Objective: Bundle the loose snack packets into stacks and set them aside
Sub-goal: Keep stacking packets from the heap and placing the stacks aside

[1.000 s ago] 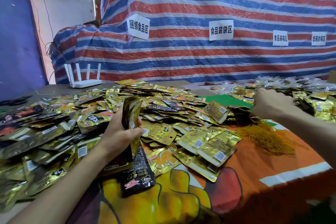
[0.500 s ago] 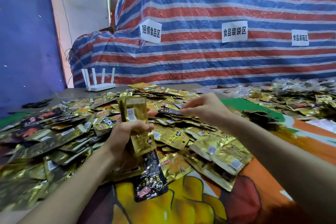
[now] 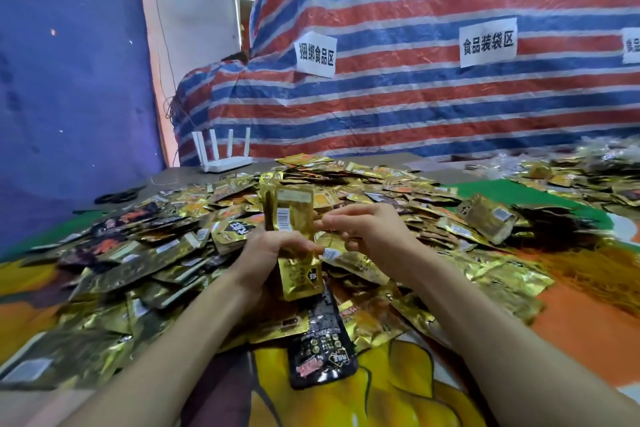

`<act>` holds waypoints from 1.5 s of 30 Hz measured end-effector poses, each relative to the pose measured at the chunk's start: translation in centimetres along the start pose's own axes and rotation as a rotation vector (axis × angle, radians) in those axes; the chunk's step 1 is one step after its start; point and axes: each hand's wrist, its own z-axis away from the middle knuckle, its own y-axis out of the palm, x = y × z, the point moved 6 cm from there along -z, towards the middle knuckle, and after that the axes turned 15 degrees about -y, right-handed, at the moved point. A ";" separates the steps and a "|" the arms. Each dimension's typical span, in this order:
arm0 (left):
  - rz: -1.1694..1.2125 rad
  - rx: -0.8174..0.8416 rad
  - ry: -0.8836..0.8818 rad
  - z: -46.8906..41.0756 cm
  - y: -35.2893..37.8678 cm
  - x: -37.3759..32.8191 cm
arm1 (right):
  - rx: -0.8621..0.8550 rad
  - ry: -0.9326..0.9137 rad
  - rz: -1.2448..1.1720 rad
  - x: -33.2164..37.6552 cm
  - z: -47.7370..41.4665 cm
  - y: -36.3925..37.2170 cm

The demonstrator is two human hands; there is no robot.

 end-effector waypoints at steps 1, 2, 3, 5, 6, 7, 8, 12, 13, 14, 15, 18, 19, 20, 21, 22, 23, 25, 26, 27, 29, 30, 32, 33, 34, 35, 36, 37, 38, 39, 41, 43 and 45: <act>-0.012 0.003 -0.009 0.0 0.0 0.1 | -0.015 -0.004 0.006 0.0 0.0 -0.1; -0.021 0.005 -0.015 -0.1 0.0 0.1 | -0.037 -0.013 0.025 -0.1 0.0 -0.3; -0.020 0.013 -0.023 -0.1 0.1 0.2 | -0.063 -0.019 0.045 -0.1 0.0 -0.6; 0.058 0.090 -0.064 -0.3 0.3 0.5 | -0.090 -0.017 0.047 -0.3 0.1 -0.9; 0.122 0.145 -0.090 -0.3 0.4 0.6 | -0.080 -0.009 0.029 -0.4 0.2 -0.9; 0.181 0.190 -0.106 -0.3 0.5 0.7 | -0.057 0.006 -0.005 -0.5 0.2 -0.8; 0.237 0.223 -0.107 -0.3 0.4 0.7 | -0.016 0.022 -0.063 -0.5 0.3 -0.5; 0.405 0.345 -0.069 -0.2 0.5 0.1 | 0.116 0.063 -0.456 0.0 0.9 0.8; 0.409 0.370 -0.072 0.0 0.8 0.2 | 0.112 0.040 -0.545 0.4 0.9 0.8; 0.406 0.380 -0.082 0.0 1.0 0.3 | 0.094 0.006 -0.617 0.7 0.8 0.8; 0.402 0.386 -0.089 0.0 1.1 0.4 | 0.066 -0.026 -0.676 0.9 0.8 0.6; 0.410 0.429 -0.095 0.2 1.6 0.3 | 0.003 -0.045 -0.798 0.8 0.7 0.2; 0.418 0.440 -0.101 0.2 1.7 0.3 | -0.001 -0.037 -0.814 0.8 0.7 0.2; 0.420 0.448 -0.108 0.2 1.8 0.3 | 0.005 -0.029 -0.806 0.8 0.7 0.3; 0.412 0.447 -0.115 0.3 1.8 0.4 | 0.015 -0.017 -0.764 0.7 0.6 0.5; 0.387 0.429 -0.129 0.2 1.7 0.5 | 0.027 -0.003 -0.707 0.6 0.6 0.7; 0.348 0.389 -0.145 0.1 1.6 0.7 | 0.047 0.007 -0.650 0.5 0.6 1.0; 0.283 0.258 -0.172 0.0 1.1 1.0 | 0.100 0.002 -0.563 0.3 0.6 1.4; 0.284 0.199 -0.176 0.0 0.9 1.0 | 0.111 -0.011 -0.536 0.2 0.6 1.4; 0.309 0.153 -0.170 0.0 0.8 0.9 | 0.112 -0.027 -0.512 0.2 0.6 1.4; 0.388 0.062 -0.129 0.1 0.1 0.4 | 0.094 -0.054 -0.447 0.0 0.6 1.4; 0.421 -0.014 -0.094 -0.1 -0.5 0.2 | 0.086 -0.060 -0.398 0.0 0.7 1.5; 0.475 -0.182 -0.009 -0.2 -2.0 -0.2 | 0.079 -0.065 -0.287 -0.4 1.0 1.9; 0.511 -0.239 0.028 -0.2 -2.6 -0.4 | 0.082 -0.071 -0.240 -0.6 1.2 2.3; 0.552 -0.265 0.061 -0.2 -2.9 -0.7 | 0.092 -0.082 -0.208 -0.6 1.4 2.8; 0.586 -0.279 0.087 -0.1 -3.0 -0.9 | 0.109 -0.101 -0.183 -0.6 1.6 3.4; 0.608 -0.296 0.106 0.0 -3.1 -1.0 | 0.128 -0.135 -0.139 -0.6 1.7 4.0; 0.620 -0.323 0.120 0.1 -3.1 -1.0 | 0.139 -0.183 -0.063 -0.4 1.9 4.5; 0.628 -0.355 0.128 0.2 -3.1 -1.0 | 0.140 -0.232 0.025 -0.1 2.0 4.9; 0.631 -0.375 0.128 0.2 -2.9 -0.9 | 0.129 -0.274 0.091 0.2 2.1 5.2; 0.617 -0.366 0.121 0.3 -2.3 -0.9 | 0.091 -0.337 0.150 0.7 2.3 5.6; 0.590 -0.325 0.112 0.4 -1.6 -0.8 | 0.034 -0.370 0.189 0.9 2.3 5.5; 0.553 -0.248 0.087 0.5 -0.6 -0.5 | -0.016 -0.375 0.196 0.8 2.2 5.2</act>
